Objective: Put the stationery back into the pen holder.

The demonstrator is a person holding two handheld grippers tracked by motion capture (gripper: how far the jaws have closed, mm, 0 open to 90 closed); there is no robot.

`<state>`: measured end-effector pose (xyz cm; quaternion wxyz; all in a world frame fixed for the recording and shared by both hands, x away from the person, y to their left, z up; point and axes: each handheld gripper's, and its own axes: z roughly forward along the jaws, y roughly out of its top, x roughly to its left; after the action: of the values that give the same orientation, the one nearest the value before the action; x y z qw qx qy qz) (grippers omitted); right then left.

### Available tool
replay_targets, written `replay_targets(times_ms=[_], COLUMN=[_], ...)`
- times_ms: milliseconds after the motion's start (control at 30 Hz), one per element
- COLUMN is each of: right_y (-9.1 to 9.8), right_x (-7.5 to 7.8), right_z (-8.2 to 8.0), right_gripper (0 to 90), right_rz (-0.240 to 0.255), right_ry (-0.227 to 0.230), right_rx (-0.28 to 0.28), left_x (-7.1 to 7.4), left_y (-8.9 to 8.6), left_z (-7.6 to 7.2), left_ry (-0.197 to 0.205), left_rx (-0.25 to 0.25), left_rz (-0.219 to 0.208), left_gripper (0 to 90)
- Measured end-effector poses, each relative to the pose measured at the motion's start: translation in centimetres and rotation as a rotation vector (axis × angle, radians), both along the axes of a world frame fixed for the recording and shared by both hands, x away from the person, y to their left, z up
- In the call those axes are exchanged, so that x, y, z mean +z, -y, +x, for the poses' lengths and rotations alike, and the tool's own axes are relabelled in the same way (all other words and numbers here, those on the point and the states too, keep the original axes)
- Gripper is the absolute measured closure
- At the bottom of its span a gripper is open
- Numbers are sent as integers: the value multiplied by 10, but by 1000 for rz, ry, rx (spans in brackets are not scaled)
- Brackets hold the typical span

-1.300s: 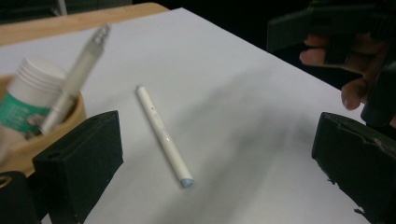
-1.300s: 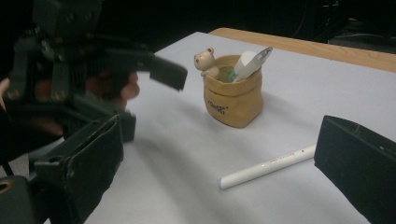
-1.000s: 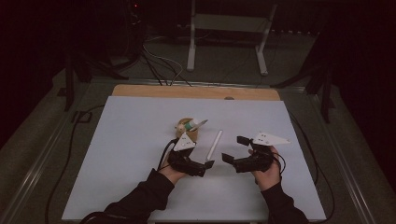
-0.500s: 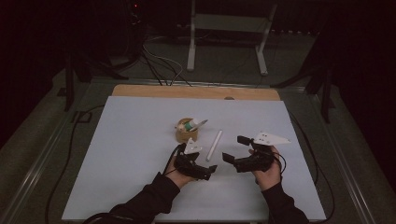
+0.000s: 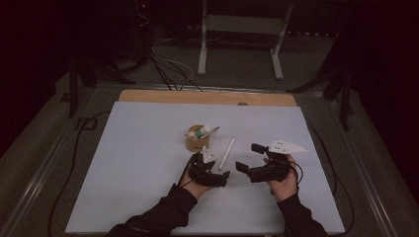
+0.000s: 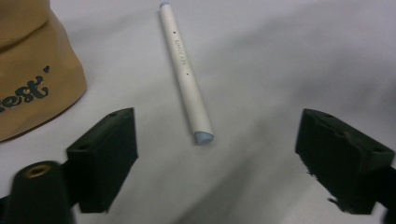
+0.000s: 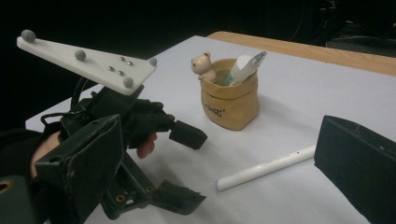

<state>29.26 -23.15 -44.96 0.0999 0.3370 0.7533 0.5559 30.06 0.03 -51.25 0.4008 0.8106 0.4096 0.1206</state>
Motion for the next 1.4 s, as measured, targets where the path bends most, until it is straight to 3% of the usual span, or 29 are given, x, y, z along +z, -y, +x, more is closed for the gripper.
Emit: replay_targets(times_ms=[133, 567, 1067, 1200, 1233, 1400], right_y=[1, 3, 2, 2, 2, 2], right_x=[0, 1, 1, 0, 0, 0], right_z=[0, 0, 0, 0, 0, 0], right_gripper=[12, 13, 13, 13, 13, 13], right_rz=[3, 9, 11, 11, 11, 14], right_ry=[0, 0, 0, -3, -4, -2], right_rx=[-2, -6, -3, -2, -2, -1], left_x=[-3, -12, -13, -12, -12, -12], left_y=[6, 17, 28, 35, 40, 44], left_z=[4, 24, 39, 41, 42, 45], left_ry=[-23, -58, -100, -87, -74, -75], left_rx=[11, 66, 86, 77, 72, 76], left_rz=[13, 50, 44, 68, 93, 124], left_gripper=[183, 496, 608, 632, 633, 701])
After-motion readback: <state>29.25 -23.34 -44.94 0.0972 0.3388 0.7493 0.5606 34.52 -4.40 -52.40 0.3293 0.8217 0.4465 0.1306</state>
